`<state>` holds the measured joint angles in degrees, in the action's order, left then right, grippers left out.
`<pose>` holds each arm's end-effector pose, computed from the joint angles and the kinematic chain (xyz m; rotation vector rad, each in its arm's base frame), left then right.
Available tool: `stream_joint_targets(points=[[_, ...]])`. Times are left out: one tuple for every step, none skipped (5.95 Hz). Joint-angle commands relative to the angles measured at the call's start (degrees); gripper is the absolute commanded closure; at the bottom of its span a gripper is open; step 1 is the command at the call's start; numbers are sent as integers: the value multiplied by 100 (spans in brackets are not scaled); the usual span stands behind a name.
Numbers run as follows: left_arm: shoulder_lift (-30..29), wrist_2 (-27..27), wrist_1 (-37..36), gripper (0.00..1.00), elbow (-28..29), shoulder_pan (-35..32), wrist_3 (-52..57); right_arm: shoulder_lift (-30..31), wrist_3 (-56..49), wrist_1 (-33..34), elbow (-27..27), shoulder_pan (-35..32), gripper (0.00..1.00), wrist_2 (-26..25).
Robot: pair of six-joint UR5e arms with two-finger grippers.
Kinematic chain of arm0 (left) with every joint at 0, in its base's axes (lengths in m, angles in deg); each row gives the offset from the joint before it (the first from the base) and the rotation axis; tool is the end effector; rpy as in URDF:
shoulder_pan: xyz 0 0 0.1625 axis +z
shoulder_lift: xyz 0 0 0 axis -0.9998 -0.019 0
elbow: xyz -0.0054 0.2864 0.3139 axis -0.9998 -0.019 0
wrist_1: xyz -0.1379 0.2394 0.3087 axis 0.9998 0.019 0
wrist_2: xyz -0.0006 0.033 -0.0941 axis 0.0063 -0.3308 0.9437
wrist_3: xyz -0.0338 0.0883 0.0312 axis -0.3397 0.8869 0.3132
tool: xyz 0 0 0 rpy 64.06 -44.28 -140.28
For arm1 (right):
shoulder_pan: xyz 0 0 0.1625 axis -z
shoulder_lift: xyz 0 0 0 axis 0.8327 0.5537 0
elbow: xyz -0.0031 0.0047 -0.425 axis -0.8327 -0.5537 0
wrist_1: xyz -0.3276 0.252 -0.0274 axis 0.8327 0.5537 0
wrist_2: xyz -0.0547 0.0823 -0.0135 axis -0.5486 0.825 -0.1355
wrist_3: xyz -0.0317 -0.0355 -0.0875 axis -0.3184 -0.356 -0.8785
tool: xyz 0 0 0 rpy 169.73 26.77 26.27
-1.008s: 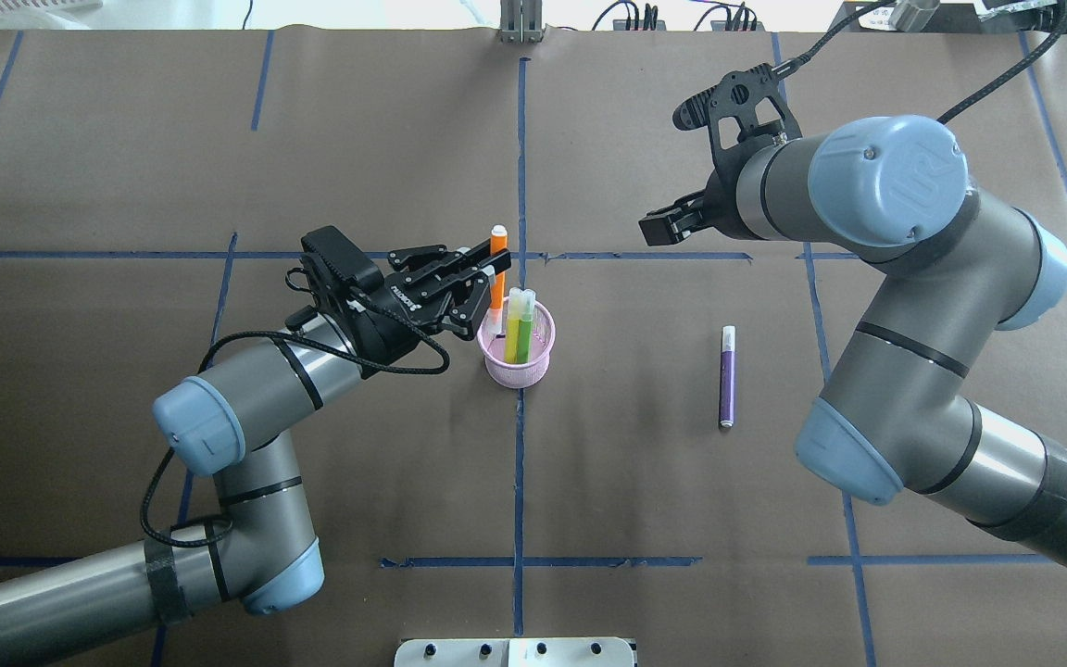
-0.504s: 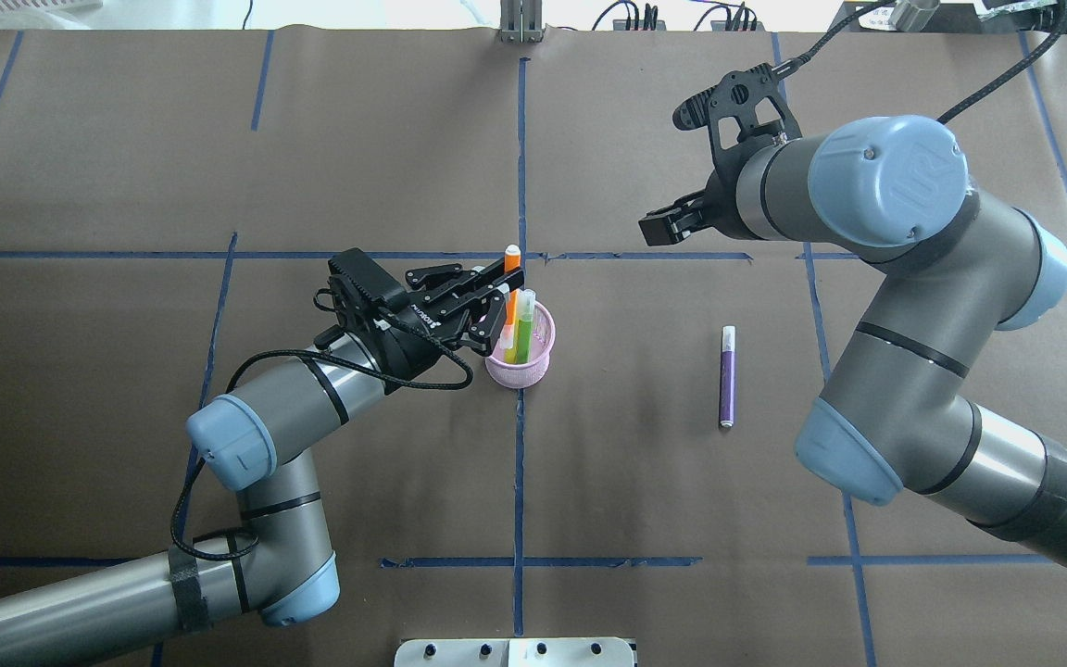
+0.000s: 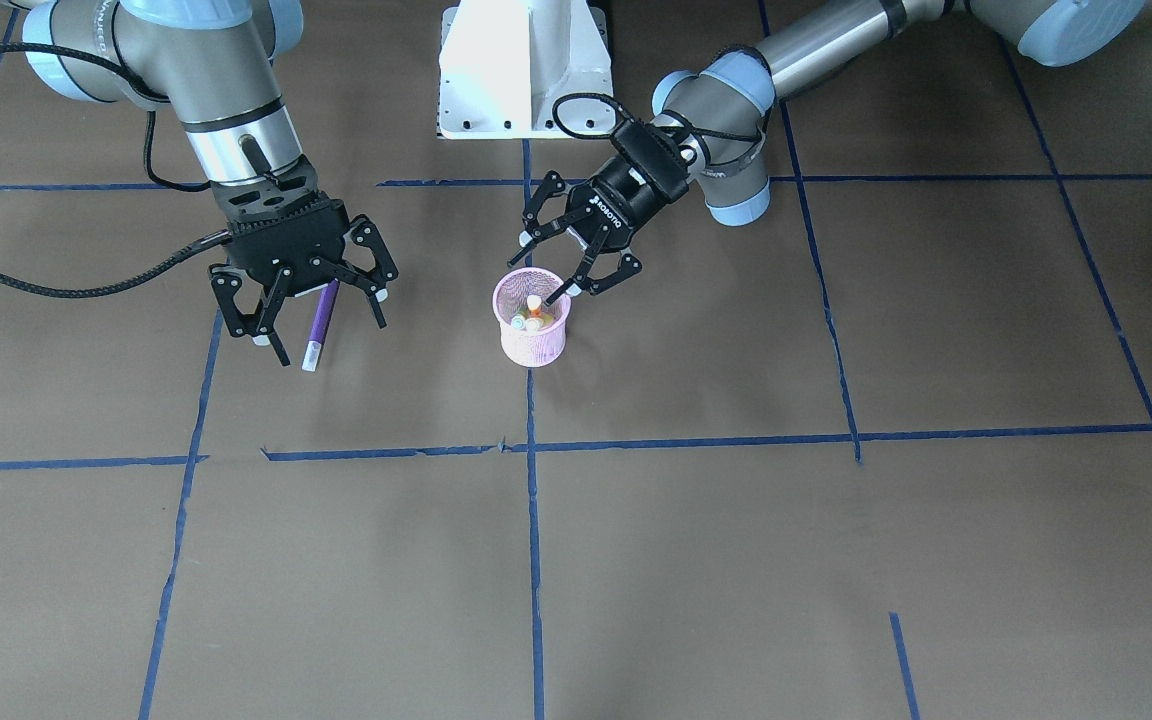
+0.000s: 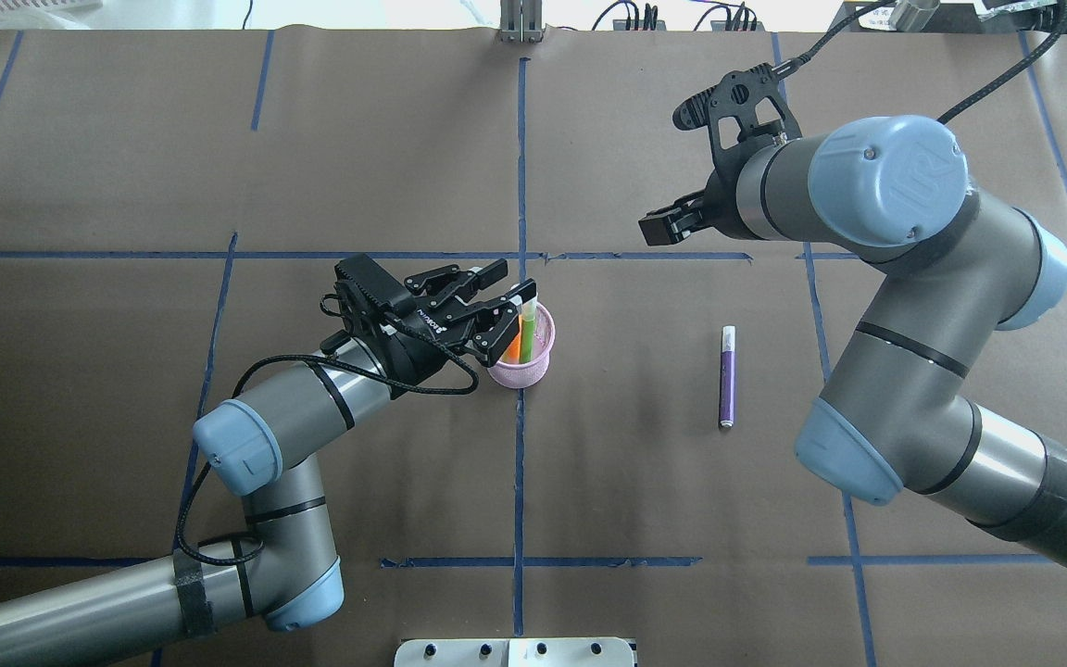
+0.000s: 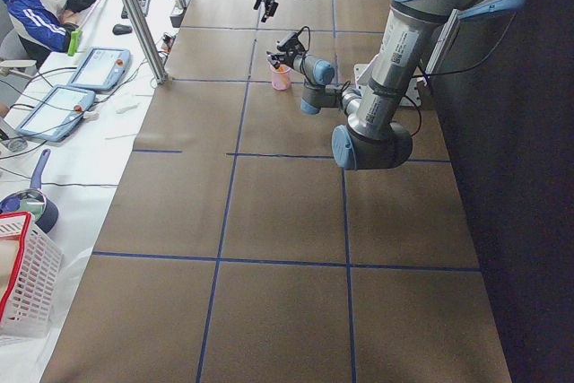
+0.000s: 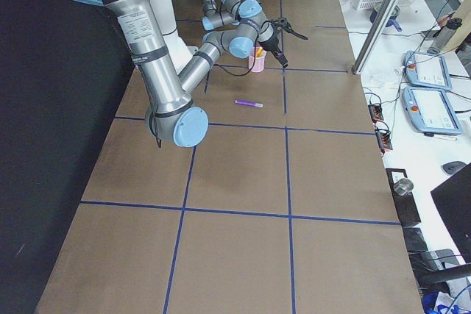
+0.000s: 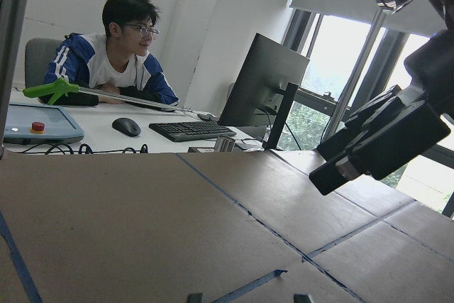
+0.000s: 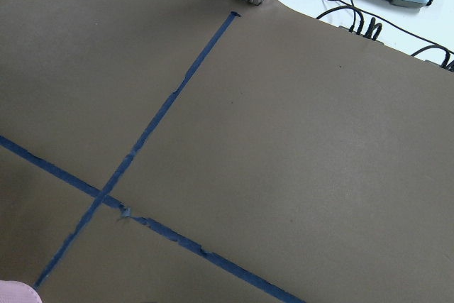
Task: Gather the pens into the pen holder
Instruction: 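Lower the orange marker into the cup and open the left gripper, then withdraw the left gripper while the right gripper moves over the purple marker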
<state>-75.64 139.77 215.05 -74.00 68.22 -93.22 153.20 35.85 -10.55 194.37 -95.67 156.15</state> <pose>0.5406 -0.3855 0.2450 1.3268 1.4420 -0.0297 -0.3835 -0.4777 0.2307 0.6975 -0.7746 -0.2215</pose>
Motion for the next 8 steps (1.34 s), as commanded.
stream_joint_targets(points=[[-40, -58, -35, 0, -80, -14, 25, 2, -17, 0, 3, -17, 1, 9], [-58, -40, -244, 0, -272, -188, -10, 133, -34, -9, 20, -26, 1, 9], [-41, 12, -1499, 0, -926, -346, -28, 282, -43, -70, 3, -9, 1, 9], [-40, 21, -2817, 0, -1690, -452, -115, 544, 44, -401, -15, 35, 1, 61], [-14, 48, -3422, 0, -2028, -619, -560, 1008, 445, -404, -6, 122, 0, 79], [82, 535, -4376, 0, -2371, -803, -903, 1169, 658, -326, -50, 167, 0, 184], [326, 1158, -5378, 0, -2766, -1066, -1063, 1232, 790, -221, -198, 219, 0, 646], [477, 1973, -6145, 0, -2926, -1443, -1074, 1241, 870, -2, -452, 298, 0, 685]])
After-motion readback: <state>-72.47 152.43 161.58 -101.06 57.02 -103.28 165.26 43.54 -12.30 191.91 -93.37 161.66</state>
